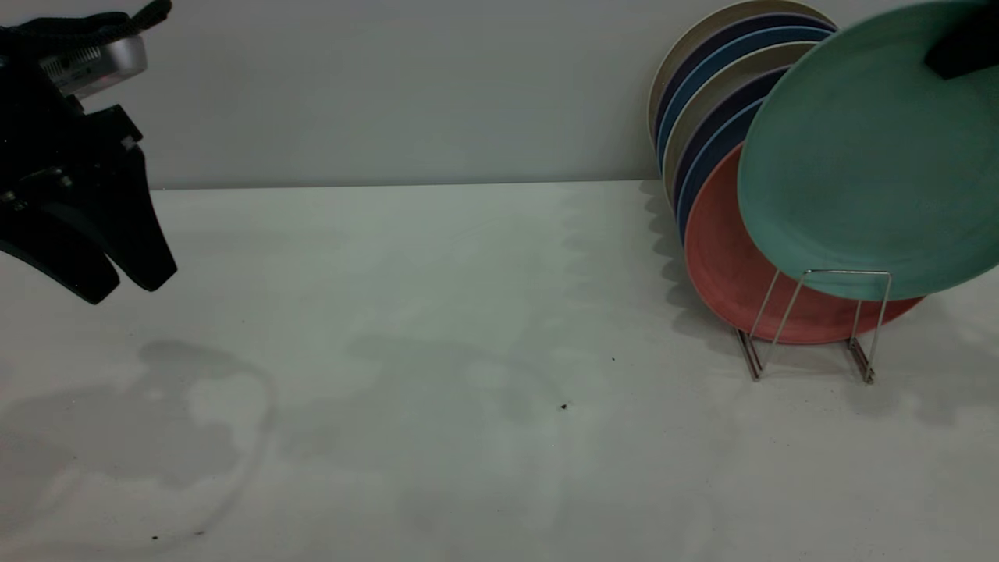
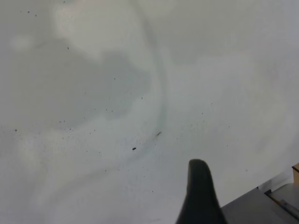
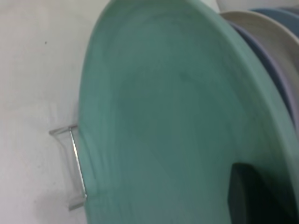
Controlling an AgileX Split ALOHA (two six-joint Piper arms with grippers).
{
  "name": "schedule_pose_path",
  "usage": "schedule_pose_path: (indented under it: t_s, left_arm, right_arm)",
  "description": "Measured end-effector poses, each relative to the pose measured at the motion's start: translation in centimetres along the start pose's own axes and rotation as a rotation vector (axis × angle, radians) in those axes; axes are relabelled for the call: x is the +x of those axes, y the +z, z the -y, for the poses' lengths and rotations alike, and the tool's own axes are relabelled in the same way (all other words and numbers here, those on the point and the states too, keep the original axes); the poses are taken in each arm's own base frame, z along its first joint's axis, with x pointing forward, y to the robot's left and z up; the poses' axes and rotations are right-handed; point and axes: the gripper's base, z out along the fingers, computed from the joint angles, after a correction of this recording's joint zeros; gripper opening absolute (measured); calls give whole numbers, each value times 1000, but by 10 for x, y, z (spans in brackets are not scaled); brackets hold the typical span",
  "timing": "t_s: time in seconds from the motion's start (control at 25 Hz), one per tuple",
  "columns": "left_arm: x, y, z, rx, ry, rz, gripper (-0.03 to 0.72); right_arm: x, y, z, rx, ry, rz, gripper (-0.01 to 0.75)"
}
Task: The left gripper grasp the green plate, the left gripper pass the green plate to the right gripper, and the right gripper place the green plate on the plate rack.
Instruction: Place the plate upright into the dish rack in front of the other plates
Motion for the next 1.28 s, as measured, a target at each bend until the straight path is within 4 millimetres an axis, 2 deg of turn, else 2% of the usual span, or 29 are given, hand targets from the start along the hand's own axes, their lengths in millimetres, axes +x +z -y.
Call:
schedule_pose_path:
  t_s: [0.56, 0.72, 1.0, 1.28]
  left_arm:
    - [-2, 0, -1, -10, -5, 20, 557]
    - [-2, 0, -1, -13, -5, 24, 557]
    - [-3, 0, -2, -19, -9, 37, 557]
    - [-4, 0, -2, -22, -9, 43, 557]
  right_arm:
    - [8, 13, -4, -43, 23, 0, 103]
    - [11, 18, -7, -70, 31, 6, 156]
    - [9, 21, -8, -75, 77, 41, 292]
    - [4, 20, -11, -112, 101, 90, 309]
